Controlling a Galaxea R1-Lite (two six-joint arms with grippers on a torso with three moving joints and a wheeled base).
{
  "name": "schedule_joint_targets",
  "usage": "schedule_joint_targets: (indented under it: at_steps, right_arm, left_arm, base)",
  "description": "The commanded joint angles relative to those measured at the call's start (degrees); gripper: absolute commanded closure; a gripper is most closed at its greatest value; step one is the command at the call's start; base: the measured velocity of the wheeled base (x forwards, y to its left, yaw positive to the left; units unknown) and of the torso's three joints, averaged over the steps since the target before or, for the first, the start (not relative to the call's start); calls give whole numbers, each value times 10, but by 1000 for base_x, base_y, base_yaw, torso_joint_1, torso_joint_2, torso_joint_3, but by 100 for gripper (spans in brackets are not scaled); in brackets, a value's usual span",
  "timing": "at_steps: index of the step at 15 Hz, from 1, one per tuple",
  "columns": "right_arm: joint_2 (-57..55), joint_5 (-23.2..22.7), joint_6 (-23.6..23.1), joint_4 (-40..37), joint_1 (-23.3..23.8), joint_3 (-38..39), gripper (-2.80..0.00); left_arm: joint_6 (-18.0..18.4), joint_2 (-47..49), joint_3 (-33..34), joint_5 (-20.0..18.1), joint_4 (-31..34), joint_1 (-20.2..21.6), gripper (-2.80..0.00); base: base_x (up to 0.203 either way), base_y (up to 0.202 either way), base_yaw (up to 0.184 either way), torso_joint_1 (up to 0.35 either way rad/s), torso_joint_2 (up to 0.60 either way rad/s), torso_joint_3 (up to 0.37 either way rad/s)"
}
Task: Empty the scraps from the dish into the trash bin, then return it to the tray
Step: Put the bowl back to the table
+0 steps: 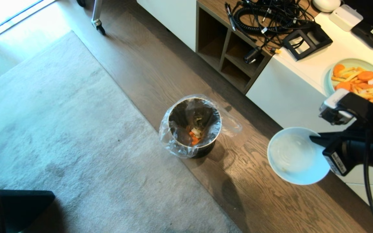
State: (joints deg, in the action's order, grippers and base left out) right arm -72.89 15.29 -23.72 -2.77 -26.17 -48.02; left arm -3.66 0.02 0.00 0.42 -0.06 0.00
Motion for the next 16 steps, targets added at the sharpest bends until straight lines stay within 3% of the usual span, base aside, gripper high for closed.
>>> schedule_joint_targets:
  at_steps: [1, 4, 6, 9, 12, 16]
  right_arm:
    - [18, -7, 72, -6, 7, 50, 0]
    - [27, -9, 230, 18, 11, 148, 0]
    - [64, 25, 291, 70, 15, 218, 0]
    - [151, 86, 305, 100, 29, 271, 0]
    - [215, 98, 305, 109, 94, 336, 0]
    - [235, 98, 275, 104, 98, 349, 0]
  left_arm:
    - [0, 0, 0, 0, 0, 0, 0]
    - [0, 0, 0, 0, 0, 0, 0]
    - [0, 0, 0, 0, 0, 0, 0]
    - [0, 0, 0, 0, 0, 0, 0]
    - [0, 0, 0, 0, 0, 0, 0]
    - [0, 0, 0, 0, 0, 0, 0]
  base:
    - [0, 0, 0, 0, 0, 0]
    - [0, 0, 0, 0, 0, 0]
    - [0, 0, 0, 0, 0, 0]
    - [0, 0, 0, 0, 0, 0]
    - [0, 0, 0, 0, 0, 0]
    - [0, 0, 0, 0, 0, 0]
